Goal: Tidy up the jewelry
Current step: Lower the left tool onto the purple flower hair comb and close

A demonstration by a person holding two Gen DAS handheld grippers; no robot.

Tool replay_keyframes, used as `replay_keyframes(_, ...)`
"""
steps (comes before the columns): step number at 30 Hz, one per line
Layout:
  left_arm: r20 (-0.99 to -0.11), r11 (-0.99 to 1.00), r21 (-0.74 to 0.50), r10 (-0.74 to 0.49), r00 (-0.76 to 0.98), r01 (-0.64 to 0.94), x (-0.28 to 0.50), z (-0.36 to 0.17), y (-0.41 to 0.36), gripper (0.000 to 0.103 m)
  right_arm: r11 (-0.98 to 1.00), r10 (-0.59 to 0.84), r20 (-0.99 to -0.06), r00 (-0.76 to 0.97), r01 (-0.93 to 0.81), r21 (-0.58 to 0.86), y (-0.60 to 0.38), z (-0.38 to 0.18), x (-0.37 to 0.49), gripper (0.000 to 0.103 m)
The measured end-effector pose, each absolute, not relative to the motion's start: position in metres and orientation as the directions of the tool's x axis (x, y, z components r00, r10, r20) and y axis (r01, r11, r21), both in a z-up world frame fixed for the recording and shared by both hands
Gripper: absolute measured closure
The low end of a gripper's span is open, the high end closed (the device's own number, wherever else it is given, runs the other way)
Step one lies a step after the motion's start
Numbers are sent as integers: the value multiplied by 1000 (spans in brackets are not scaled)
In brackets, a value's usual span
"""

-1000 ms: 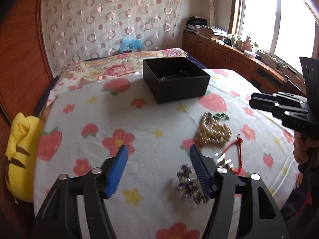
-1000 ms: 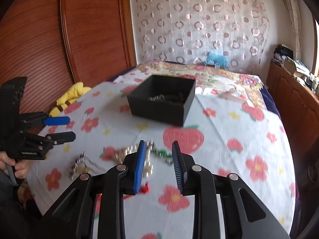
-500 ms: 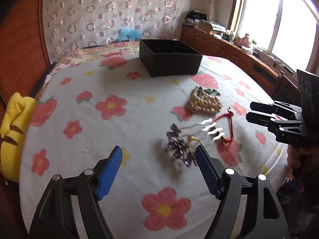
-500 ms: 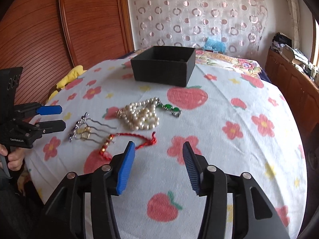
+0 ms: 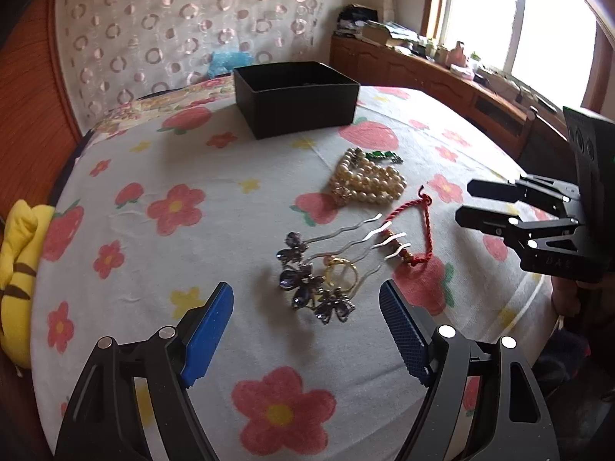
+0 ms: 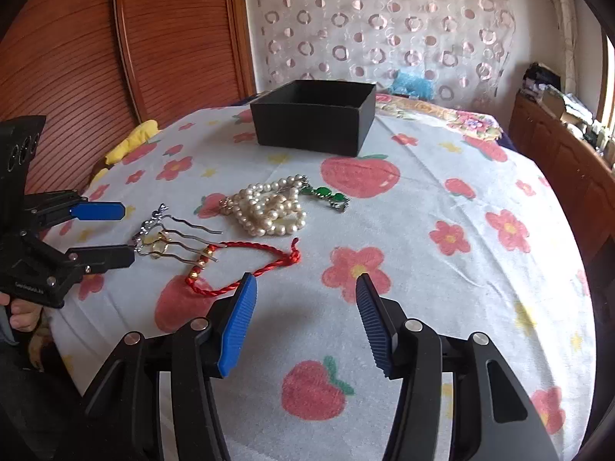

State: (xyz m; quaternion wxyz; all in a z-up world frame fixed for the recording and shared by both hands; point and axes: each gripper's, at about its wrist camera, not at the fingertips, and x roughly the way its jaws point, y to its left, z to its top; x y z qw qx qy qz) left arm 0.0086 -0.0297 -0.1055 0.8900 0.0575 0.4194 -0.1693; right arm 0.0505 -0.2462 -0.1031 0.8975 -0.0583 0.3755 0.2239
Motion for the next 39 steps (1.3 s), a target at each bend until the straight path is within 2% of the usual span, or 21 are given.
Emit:
replay_keyframes(17,-774,921,12,-237,586,389,27,-113,-48,28,894,354,-697,623,-445,56,-247,-103,51,47)
replay_keyframes(23,-760,919,-16,-267,592,393,23,-112,-45,48,892,358,-698,620,-447,61,-246,-104,51,47)
replay_keyframes(25,-752,916,-32,-285,594,399,20,-109,-44,67,892,359,-699,619,-448,62,-246,-105,52,47)
replay_keyframes(26,-750,917,-42,-291,594,396,19,-108,-43,69,892,359,-699,618,-448,62,-246,-105,51,47)
replay_keyframes(39,-745,925,-102,-315,588,366,20,-106,-33,70,890,356,-703,615,-452,56,-243,-107,51,47)
